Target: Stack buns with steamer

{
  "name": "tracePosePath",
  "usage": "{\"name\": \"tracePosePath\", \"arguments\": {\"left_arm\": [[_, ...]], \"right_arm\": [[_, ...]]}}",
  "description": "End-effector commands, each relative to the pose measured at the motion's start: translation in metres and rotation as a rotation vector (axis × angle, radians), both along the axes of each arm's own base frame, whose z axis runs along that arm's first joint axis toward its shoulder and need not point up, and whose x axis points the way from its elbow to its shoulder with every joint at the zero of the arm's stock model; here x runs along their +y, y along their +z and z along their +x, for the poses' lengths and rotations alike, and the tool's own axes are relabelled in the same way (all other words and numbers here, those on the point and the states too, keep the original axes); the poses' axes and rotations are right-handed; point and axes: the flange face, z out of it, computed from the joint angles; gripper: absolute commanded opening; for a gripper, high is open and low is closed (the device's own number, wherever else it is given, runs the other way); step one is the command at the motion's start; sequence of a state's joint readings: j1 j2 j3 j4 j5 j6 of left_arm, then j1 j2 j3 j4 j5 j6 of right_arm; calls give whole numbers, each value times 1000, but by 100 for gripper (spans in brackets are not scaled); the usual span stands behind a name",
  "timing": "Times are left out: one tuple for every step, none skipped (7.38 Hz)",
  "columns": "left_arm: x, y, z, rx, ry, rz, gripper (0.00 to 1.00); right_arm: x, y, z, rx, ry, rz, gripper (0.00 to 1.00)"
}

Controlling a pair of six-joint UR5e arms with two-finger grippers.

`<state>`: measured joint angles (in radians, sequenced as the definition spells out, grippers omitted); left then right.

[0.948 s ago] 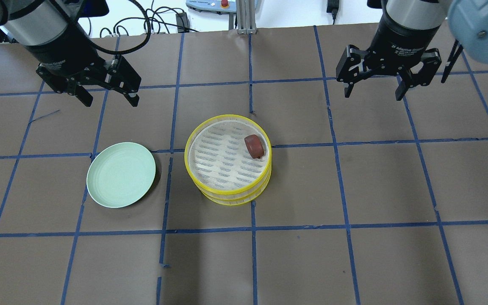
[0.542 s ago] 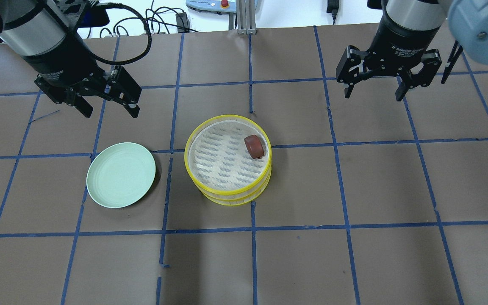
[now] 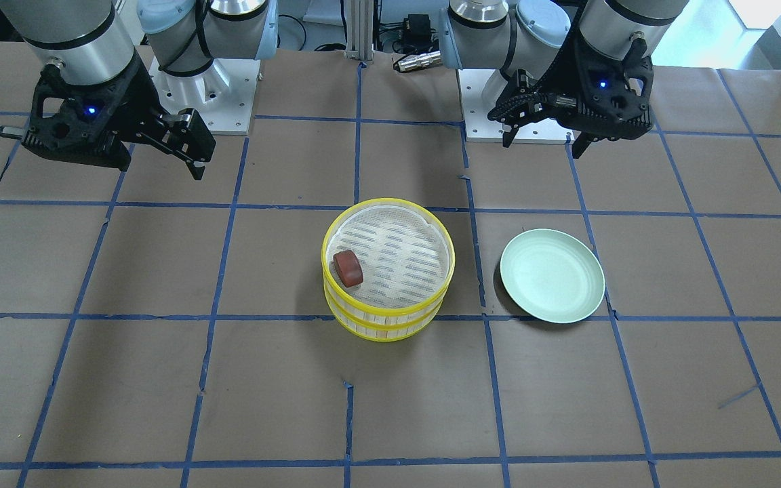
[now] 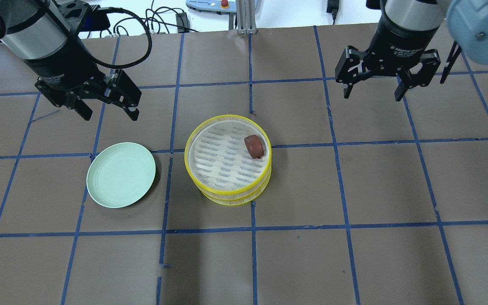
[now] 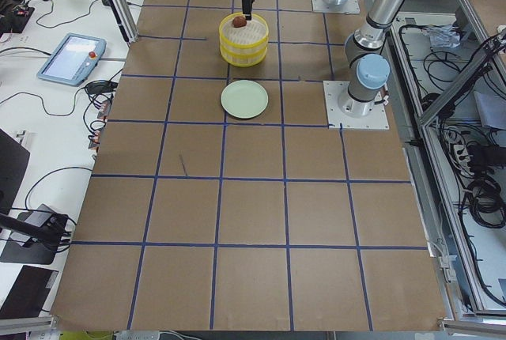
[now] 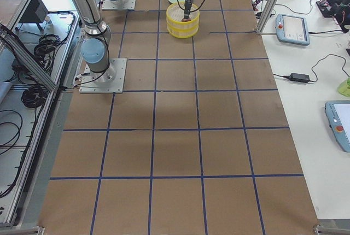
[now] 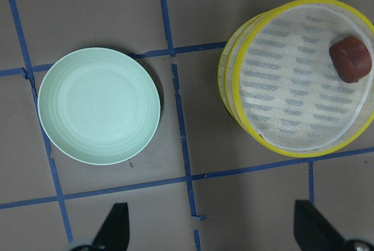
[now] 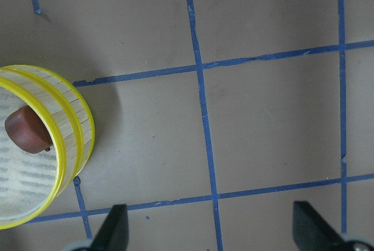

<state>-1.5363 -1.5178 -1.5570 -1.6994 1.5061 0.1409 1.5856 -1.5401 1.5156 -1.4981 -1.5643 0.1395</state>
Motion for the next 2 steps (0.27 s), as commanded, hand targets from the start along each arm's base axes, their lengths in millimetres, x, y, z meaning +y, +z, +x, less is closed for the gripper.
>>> {"name": "tracePosePath", "arguments": {"left_arm": [[5, 3, 7, -44, 15, -1, 100], [4, 2, 9, -50, 74, 3, 100]], "right_arm": [[0, 0, 0, -1, 0, -1, 100], [0, 0, 0, -1, 0, -1, 100]]}}
